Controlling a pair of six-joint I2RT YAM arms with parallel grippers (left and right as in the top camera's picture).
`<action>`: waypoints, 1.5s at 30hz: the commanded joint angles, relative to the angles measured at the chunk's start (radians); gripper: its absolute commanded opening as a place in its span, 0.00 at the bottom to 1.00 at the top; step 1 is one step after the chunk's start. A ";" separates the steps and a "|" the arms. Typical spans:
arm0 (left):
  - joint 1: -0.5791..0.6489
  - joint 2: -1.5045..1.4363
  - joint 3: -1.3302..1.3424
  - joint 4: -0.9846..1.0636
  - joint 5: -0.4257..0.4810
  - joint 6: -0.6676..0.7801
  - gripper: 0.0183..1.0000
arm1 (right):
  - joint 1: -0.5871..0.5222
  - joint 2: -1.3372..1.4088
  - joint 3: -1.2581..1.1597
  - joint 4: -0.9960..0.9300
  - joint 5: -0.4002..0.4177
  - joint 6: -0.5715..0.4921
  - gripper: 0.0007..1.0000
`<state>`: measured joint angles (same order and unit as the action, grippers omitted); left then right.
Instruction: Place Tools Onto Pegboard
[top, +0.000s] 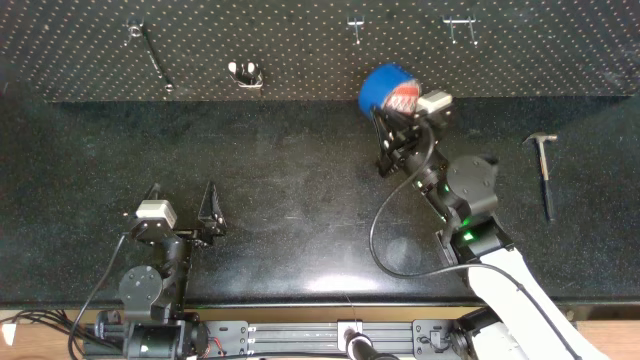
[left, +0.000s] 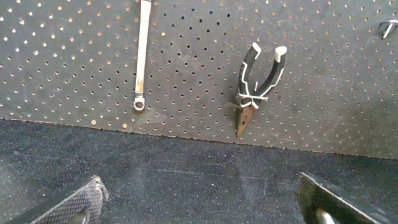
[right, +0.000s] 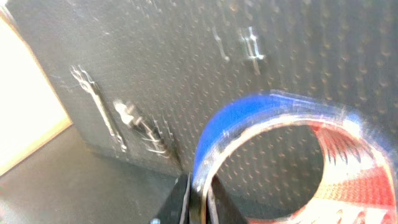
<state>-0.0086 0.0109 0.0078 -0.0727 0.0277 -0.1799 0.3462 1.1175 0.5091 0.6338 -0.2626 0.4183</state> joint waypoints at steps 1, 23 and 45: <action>-0.004 -0.008 -0.002 -0.005 0.010 0.002 0.99 | 0.071 -0.034 0.026 0.183 0.021 0.159 0.07; -0.004 -0.008 -0.002 -0.005 0.010 0.002 0.99 | 0.196 0.415 0.449 0.003 0.383 0.169 0.17; -0.004 -0.008 -0.002 -0.005 0.010 0.002 1.00 | -0.809 0.338 0.408 -1.516 0.125 -0.827 0.54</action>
<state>-0.0105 0.0101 0.0078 -0.0731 0.0307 -0.1799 -0.4568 1.4414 0.8860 -0.8776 -0.1268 -0.3355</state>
